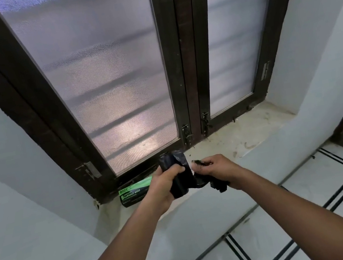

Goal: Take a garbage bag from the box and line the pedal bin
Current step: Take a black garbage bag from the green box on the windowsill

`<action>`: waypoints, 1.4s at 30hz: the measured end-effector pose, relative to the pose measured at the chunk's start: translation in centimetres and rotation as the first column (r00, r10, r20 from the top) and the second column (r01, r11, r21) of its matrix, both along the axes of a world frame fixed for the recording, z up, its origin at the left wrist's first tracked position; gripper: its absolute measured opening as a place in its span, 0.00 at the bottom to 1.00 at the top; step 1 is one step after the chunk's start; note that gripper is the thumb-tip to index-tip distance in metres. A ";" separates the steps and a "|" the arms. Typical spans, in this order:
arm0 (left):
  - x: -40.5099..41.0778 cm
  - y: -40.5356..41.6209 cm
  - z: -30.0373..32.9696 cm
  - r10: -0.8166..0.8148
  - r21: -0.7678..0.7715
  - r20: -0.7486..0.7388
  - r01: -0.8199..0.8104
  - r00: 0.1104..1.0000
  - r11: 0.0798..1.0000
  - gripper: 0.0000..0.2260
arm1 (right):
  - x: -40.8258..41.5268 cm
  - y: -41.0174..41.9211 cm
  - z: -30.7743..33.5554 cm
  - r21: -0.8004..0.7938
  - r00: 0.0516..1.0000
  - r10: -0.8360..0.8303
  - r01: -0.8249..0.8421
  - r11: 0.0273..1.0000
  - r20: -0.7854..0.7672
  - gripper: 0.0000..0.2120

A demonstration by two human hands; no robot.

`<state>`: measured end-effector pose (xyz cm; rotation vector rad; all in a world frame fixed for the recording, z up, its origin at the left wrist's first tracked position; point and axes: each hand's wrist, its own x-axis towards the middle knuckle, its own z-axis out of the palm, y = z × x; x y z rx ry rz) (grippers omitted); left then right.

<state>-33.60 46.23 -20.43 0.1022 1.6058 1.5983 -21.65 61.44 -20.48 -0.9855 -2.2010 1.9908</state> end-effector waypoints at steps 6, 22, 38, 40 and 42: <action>0.7 0.5 0.6 0.047 -0.097 -0.094 -0.056 0.995 0.994 0.11 | -0.4 -0.4 0.5 0.191 0.991 0.079 -0.098 0.977 0.107 0.07; -0.8 -0.6 0.9 0.083 -0.024 0.232 -0.080 0.969 0.997 0.12 | -3.0 -0.7 0.2 -0.627 0.940 -0.337 0.294 0.722 0.053 0.14; -4.0 -4.8 -0.4 0.061 -0.171 0.027 -0.056 0.998 0.984 0.09 | -11.0 1.1 -6.3 0.661 0.992 -0.120 0.058 0.749 0.049 0.12; -4.3 -5.0 -0.8 0.047 -0.123 0.006 -0.046 0.999 0.991 0.13 | -11.7 1.4 -7.5 0.655 0.987 -0.082 -0.029 0.755 0.139 0.14; -4.6 -5.1 -1.4 0.047 -0.089 0.014 -0.045 0.999 0.995 0.15 | -11.8 1.7 -8.3 0.619 0.972 -0.031 -0.123 0.776 0.232 0.16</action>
